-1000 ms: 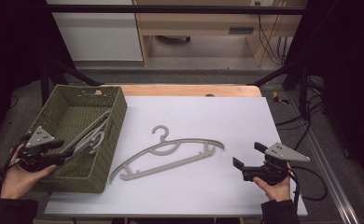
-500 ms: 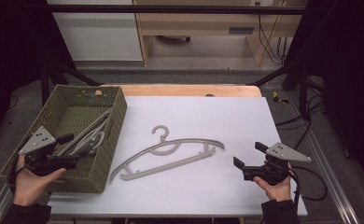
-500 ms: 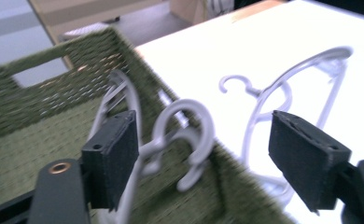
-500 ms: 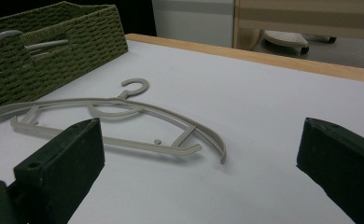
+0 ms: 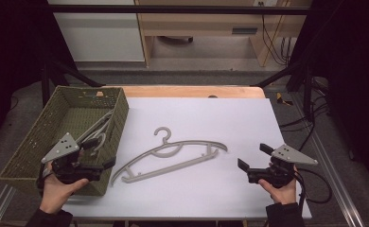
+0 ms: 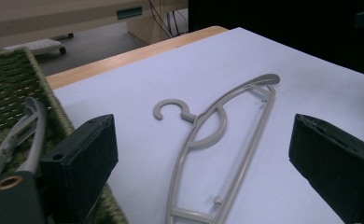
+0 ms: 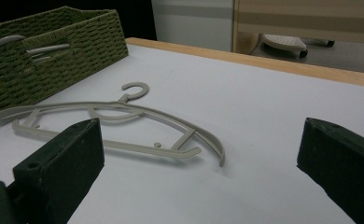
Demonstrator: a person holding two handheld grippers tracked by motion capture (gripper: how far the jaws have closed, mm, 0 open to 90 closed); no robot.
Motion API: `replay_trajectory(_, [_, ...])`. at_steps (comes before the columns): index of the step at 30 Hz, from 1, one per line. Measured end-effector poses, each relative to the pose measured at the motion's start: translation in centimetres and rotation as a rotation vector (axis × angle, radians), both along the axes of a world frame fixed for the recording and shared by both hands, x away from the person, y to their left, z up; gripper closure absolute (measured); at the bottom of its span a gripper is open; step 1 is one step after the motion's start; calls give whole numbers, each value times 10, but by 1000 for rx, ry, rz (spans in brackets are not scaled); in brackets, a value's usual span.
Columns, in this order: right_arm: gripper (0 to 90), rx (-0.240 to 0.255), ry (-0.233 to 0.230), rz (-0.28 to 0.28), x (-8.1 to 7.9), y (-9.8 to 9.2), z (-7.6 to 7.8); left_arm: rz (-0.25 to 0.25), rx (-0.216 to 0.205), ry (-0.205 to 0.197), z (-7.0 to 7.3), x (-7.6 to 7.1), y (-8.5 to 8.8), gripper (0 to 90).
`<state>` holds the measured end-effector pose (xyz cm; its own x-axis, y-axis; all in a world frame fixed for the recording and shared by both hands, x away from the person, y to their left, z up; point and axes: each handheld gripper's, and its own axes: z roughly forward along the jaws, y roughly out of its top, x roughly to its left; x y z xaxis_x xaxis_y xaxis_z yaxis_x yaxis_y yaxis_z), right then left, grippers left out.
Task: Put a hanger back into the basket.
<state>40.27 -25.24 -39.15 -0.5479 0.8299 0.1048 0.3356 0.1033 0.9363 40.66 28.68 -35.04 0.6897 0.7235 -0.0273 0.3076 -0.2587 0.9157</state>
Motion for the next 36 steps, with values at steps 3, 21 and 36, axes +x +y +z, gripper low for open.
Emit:
replay_trajectory(3, [8, -1, -1, -2, 0, 0, 0, -17, -2, 5, -3, 1, -9, 75])
replay_trajectory(21, [8, 6, -7, 1, -2, -4, 2, -97, 68, 81, -20, 28, -70, 134])
replay_trajectory(36, [9, 6, -9, 8, -1, -3, 2, -5, 203, 194, -64, 57, -85, 271])
